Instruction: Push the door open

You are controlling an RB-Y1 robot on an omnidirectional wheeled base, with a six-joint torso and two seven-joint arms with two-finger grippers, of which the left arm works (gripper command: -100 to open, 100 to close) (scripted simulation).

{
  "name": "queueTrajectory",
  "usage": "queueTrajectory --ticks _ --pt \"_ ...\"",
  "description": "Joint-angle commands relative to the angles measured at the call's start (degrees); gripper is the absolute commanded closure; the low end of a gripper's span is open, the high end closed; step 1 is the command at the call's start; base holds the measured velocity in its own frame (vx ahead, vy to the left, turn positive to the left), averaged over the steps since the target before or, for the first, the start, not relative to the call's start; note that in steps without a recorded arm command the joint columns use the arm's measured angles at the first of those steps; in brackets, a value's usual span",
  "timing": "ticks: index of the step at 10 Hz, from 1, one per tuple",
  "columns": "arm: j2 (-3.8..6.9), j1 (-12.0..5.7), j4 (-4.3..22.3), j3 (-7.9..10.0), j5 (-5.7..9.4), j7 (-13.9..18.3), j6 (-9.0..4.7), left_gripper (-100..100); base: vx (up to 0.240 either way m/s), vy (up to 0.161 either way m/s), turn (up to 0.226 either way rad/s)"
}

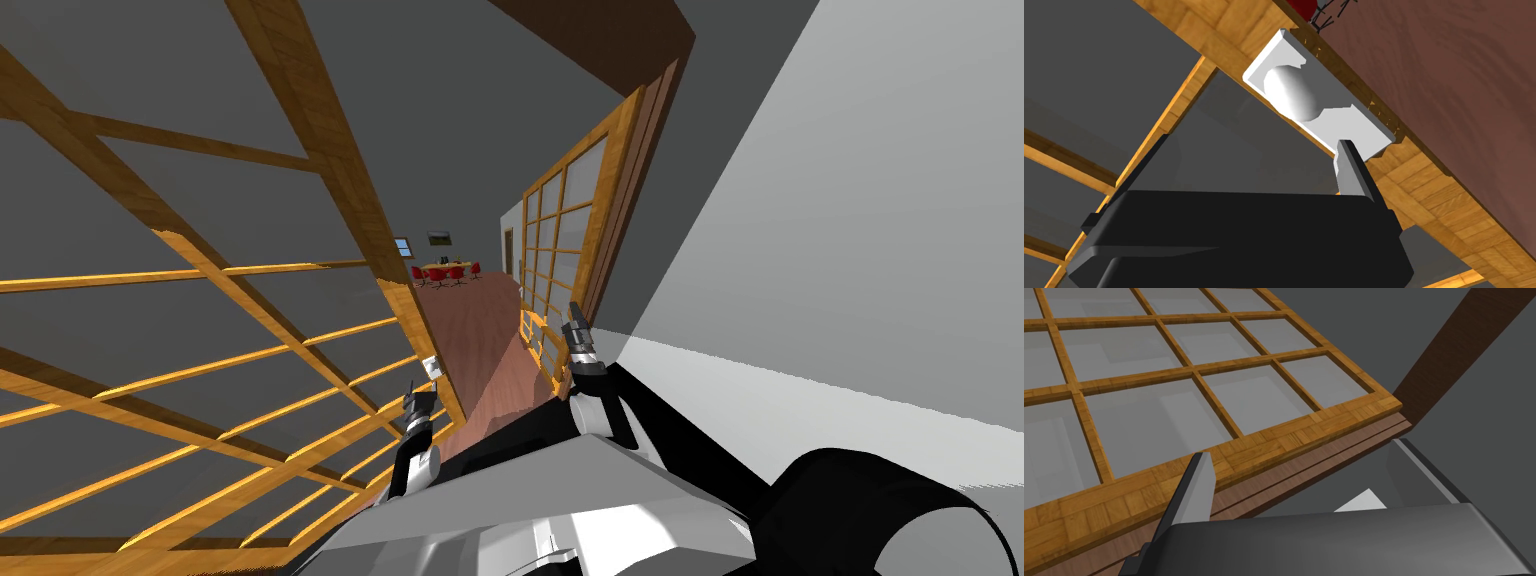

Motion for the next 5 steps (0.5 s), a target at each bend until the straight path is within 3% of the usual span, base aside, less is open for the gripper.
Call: queueTrajectory --ticks 1,5 --pt "-0.22 0.04 -0.2 -0.07 0.37 1.7 0.09 -100 -0.033 0.011 -0.017" --pt "-1.49 -0.01 -0.7 -0.54 2.42 8.5 0.26 -100 -0.044 0.012 -0.033"
